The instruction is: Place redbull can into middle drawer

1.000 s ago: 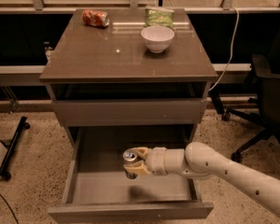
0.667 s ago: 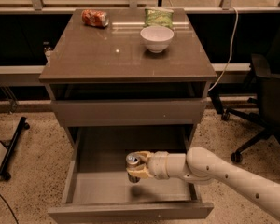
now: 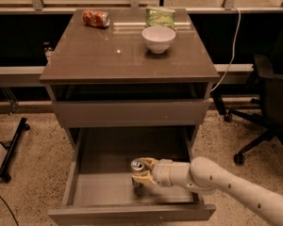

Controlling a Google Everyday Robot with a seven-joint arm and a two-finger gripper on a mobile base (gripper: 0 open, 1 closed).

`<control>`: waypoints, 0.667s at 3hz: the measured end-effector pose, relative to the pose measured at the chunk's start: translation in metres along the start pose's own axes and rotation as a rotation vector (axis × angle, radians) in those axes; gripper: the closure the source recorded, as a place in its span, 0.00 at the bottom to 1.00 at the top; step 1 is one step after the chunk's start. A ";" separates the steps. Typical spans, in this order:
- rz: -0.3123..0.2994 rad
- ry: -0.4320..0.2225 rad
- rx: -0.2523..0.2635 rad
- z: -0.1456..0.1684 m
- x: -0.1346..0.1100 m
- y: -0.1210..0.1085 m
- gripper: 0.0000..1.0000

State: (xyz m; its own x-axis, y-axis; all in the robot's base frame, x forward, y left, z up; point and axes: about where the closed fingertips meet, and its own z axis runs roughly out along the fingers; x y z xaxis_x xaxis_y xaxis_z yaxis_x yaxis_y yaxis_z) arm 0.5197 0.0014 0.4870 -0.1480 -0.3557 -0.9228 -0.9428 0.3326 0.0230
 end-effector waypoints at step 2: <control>-0.001 0.002 0.037 -0.005 0.020 -0.002 0.84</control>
Offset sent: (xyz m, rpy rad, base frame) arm -0.0037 -0.0230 -0.0247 -0.0224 -0.0138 -0.0653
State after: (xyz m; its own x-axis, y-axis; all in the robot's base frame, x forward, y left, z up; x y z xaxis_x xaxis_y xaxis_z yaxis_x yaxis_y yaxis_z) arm 0.5175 -0.0105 0.4706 -0.1481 -0.3581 -0.9219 -0.9311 0.3646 0.0080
